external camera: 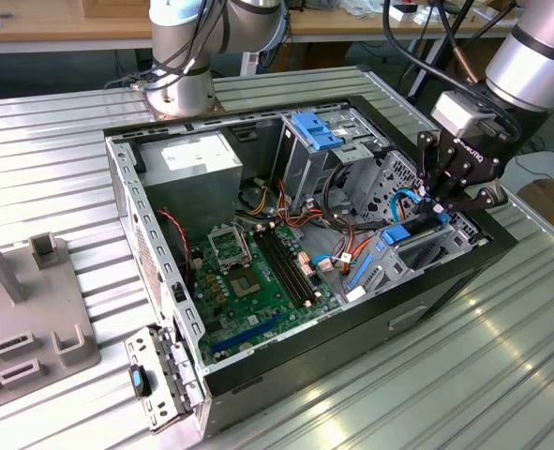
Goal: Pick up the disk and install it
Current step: 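Insert the first disk wire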
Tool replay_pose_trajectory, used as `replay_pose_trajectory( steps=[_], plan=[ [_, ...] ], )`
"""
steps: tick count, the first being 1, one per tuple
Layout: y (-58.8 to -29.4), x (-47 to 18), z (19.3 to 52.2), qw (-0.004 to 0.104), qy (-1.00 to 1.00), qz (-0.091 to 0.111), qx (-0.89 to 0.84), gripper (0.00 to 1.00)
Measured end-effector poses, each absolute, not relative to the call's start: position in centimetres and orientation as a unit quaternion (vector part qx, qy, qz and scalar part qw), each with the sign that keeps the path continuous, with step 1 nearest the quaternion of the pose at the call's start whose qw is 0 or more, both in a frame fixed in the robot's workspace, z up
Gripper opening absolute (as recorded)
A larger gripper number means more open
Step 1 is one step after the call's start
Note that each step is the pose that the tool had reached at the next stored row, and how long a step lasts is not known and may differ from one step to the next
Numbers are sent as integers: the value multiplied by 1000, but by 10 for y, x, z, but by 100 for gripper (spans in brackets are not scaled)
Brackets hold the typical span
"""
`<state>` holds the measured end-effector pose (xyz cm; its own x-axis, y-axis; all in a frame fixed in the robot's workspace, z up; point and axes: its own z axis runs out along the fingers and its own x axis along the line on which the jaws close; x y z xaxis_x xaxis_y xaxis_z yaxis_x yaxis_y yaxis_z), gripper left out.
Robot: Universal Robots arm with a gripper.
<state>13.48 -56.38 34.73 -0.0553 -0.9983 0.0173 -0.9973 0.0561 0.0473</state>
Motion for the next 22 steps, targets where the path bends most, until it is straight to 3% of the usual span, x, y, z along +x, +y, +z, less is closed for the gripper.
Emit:
replay_pose_trajectory(
  steps=[22],
  plan=[
    [-564,135,338,23,-720,-11,693,16]
  ],
)
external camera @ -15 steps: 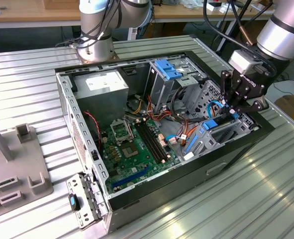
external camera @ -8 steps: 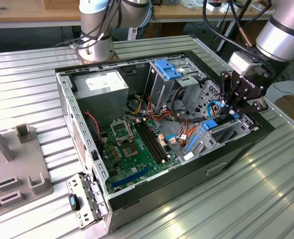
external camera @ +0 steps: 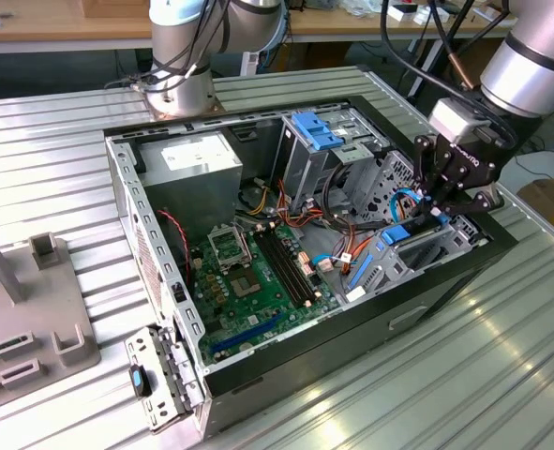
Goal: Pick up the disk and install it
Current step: 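Insert the first disk wire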
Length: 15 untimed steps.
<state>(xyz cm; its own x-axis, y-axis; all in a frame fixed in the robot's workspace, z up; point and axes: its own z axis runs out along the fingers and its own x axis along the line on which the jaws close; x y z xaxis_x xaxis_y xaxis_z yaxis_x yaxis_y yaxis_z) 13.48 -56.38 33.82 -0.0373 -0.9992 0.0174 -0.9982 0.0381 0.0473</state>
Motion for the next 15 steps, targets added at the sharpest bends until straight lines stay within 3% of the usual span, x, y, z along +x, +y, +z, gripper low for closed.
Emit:
replay_pose_trajectory(
  steps=[5,6,15],
  plan=[
    [-564,135,337,22,-720,-12,693,18],
    [-564,135,337,22,-720,-11,693,24],
    [-564,135,358,23,-720,-11,693,24]
  ],
)
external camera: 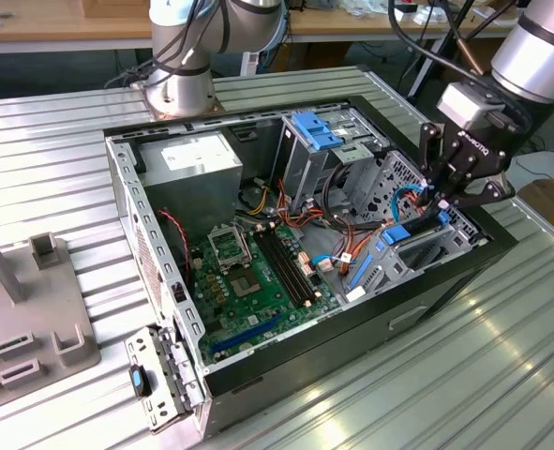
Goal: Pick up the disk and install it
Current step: 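Insert the first disk wire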
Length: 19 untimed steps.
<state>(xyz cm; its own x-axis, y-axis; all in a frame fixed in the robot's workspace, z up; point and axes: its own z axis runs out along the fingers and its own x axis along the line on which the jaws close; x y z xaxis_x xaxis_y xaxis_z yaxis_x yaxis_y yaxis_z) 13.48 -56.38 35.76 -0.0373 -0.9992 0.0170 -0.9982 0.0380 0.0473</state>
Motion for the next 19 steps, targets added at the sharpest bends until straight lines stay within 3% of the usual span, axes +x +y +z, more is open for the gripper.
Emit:
replay_pose_trajectory(
  steps=[17,19],
  plan=[
    [-564,135,361,19,-718,-15,695,24],
    [-564,135,362,12,-718,-22,696,24]
  ],
)
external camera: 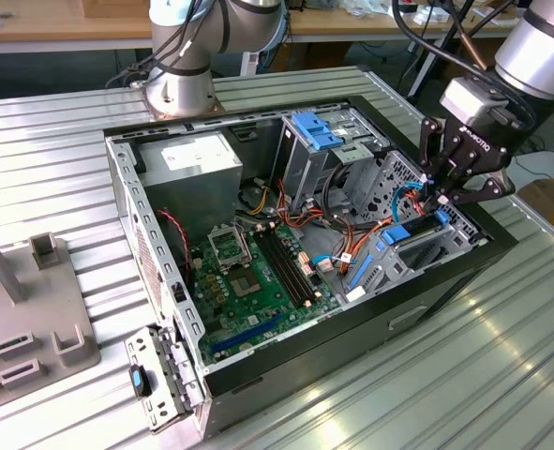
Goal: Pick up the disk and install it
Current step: 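Insert the first disk wire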
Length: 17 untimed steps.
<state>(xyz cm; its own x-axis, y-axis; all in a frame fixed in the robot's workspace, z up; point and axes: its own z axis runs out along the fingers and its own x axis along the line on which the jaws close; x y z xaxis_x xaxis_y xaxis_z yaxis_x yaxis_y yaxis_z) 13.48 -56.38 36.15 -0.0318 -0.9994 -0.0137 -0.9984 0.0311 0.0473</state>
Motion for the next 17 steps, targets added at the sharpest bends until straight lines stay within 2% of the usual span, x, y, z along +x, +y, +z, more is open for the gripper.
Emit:
replay_pose_trajectory(
  steps=[5,12,17],
  plan=[
    [-565,135,361,-7,-716,-14,698,24],
    [-569,130,361,-18,-713,-4,701,24],
    [-569,126,361,-20,-713,-1,701,24]
  ],
)
